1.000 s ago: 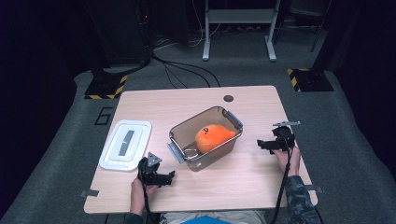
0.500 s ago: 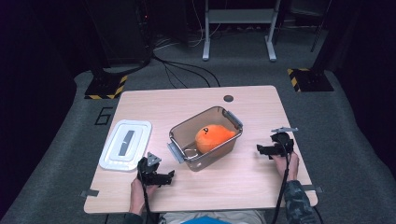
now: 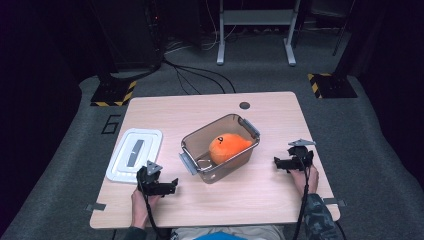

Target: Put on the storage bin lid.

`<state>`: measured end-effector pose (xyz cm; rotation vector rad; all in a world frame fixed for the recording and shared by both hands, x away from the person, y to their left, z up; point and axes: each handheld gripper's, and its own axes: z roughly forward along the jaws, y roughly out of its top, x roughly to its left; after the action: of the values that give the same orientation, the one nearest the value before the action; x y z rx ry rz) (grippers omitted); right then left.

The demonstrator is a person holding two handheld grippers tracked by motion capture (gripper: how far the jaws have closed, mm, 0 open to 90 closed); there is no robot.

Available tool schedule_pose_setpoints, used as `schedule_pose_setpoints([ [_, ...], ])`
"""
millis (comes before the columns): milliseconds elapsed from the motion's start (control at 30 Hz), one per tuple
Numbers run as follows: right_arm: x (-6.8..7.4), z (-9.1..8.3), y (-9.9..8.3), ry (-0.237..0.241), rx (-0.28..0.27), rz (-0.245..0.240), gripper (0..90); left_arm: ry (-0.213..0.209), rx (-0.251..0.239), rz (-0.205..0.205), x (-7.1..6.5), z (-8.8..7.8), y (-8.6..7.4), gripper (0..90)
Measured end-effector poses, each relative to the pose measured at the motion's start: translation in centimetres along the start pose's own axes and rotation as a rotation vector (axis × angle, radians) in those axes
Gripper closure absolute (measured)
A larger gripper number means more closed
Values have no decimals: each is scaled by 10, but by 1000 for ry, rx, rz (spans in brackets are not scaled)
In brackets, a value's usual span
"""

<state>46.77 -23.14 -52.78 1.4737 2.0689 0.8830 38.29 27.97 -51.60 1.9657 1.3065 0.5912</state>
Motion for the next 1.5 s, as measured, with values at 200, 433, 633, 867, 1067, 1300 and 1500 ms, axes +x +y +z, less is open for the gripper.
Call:
schedule_pose_setpoints([
  [200, 0, 0, 0, 3, 1, -5, 9, 27, -31, -20, 18, -7, 8, 0],
  [433, 0, 0, 0, 6, 1, -8, 12, 28, -55, -62, 44, -6, 19, 0],
  [633, 1, 0, 0, 4, -3, -8, 19, 58, -53, -96, 73, -6, 29, 0],
  [867, 1, 0, 0, 14, -7, -15, 33, 97, -22, -153, 104, 4, 35, 0],
  [1067, 1, 0, 0, 19, -11, -22, 43, 137, 6, -192, 127, 16, 38, 0],
  [1300, 1, 0, 0, 20, -12, -21, 45, 156, 33, -213, 141, 26, 39, 184],
  [1500, 1, 0, 0, 21, -12, -21, 45, 155, 26, -194, 143, 31, 37, 396],
])
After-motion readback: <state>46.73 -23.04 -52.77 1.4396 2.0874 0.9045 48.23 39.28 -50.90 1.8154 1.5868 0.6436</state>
